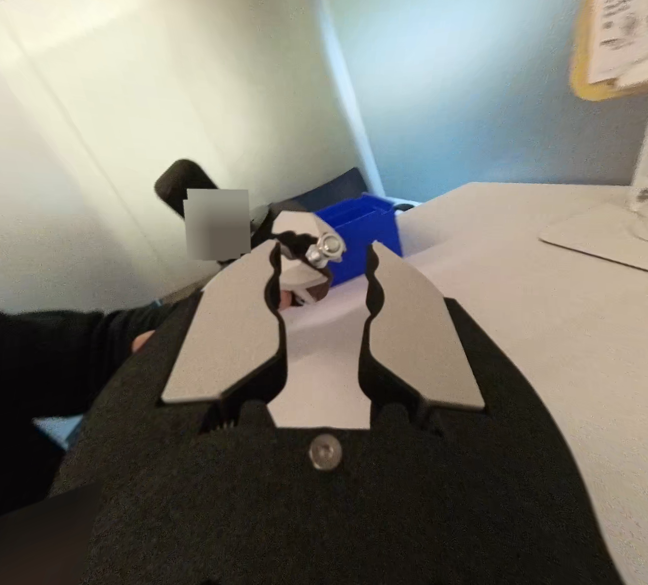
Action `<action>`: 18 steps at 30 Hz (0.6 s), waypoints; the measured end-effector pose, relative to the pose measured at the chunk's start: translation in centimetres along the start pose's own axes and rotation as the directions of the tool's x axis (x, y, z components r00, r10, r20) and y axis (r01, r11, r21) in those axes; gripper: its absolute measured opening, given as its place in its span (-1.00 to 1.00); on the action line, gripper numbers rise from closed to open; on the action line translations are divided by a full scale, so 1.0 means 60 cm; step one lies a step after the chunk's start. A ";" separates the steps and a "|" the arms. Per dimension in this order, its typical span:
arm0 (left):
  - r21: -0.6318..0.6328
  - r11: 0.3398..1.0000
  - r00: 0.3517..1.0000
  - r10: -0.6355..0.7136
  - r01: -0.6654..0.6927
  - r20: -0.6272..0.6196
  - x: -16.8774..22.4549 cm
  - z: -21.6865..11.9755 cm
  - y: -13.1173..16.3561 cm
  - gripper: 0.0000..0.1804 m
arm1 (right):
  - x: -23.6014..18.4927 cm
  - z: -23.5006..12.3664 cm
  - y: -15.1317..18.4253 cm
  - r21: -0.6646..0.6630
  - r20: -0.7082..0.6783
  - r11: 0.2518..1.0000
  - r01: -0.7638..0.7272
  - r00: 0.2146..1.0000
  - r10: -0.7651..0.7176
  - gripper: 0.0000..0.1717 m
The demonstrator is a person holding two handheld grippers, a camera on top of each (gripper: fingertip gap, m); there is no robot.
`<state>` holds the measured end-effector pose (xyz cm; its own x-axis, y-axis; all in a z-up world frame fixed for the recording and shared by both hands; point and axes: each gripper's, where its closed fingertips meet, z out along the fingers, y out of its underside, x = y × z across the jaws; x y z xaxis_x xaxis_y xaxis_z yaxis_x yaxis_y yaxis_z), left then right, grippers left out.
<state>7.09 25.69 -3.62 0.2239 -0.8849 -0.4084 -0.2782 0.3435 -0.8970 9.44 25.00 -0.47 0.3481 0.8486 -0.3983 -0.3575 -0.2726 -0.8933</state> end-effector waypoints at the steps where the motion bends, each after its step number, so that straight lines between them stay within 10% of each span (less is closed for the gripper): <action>1: -0.008 1.000 1.000 -0.007 0.008 0.015 -0.020 0.015 0.016 -0.79 | 0.037 0.009 0.000 0.002 -0.016 0.999 -0.035 0.999 0.035 -0.46; 7: -0.012 0.995 0.995 -0.100 0.100 0.001 -0.037 0.037 0.121 -0.79 | 0.115 0.012 0.062 -0.107 0.006 0.982 -0.153 0.988 0.155 -0.48; 18: -0.090 0.986 0.990 0.135 -0.138 -0.040 -0.007 0.056 0.144 -0.79 | 0.101 0.010 0.132 -0.391 0.031 0.916 -0.085 0.994 0.105 -0.41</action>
<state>7.76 30.09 -11.74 0.1468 -0.8425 -0.5183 -0.3890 0.4325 -0.8134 8.22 28.28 -9.84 0.2819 0.8286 -0.4837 -0.0184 -0.4994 -0.8662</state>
